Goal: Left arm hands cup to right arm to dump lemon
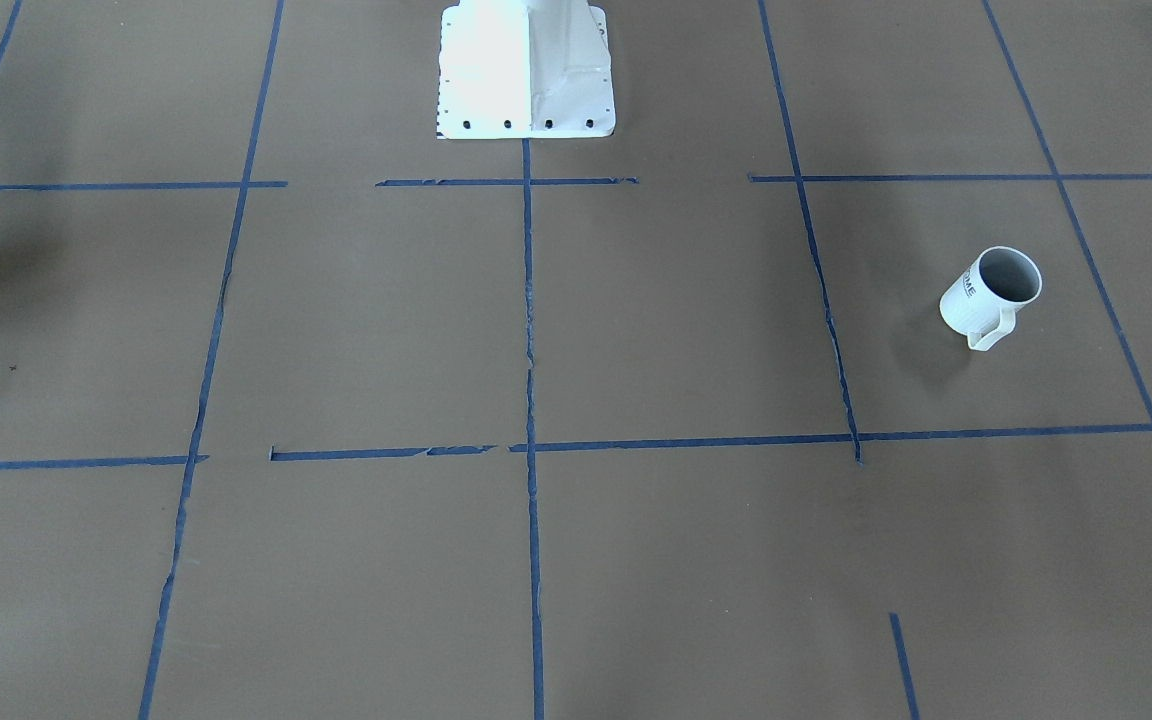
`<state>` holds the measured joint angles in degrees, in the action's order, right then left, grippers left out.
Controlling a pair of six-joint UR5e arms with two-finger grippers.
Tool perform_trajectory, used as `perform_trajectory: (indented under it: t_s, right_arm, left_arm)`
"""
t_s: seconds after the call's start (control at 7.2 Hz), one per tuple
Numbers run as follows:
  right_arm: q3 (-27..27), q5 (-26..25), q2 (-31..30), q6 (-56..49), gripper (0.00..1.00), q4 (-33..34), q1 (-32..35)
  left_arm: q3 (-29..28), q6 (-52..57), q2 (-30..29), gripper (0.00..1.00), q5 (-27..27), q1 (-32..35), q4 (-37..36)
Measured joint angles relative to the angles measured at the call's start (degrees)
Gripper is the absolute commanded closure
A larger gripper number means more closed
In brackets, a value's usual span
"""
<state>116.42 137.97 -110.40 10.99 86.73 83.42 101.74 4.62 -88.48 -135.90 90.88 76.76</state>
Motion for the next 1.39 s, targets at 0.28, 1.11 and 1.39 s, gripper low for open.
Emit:
perform_trajectory:
  t_s: [0.28, 1.11, 1.39]
  right_arm:
    - [1.9, 0.7, 0.4, 0.1, 0.00, 0.4, 0.0]
    - [3.4, 1.0, 0.3, 0.2, 0.00, 0.7, -0.2]
    - [1.6, -0.6, -0.4, 0.2, 0.00, 0.7, 0.1]
  left_arm:
    - [1.2, -0.9, 0.3, 0.00, 0.2, 0.0, 0.4]
    - [3.7, -1.0, 8.9, 0.00, -0.2, -0.3, 5.5]
    - [3.9, -0.7, 9.0, 0.00, -1.1, -0.4, 6.9]
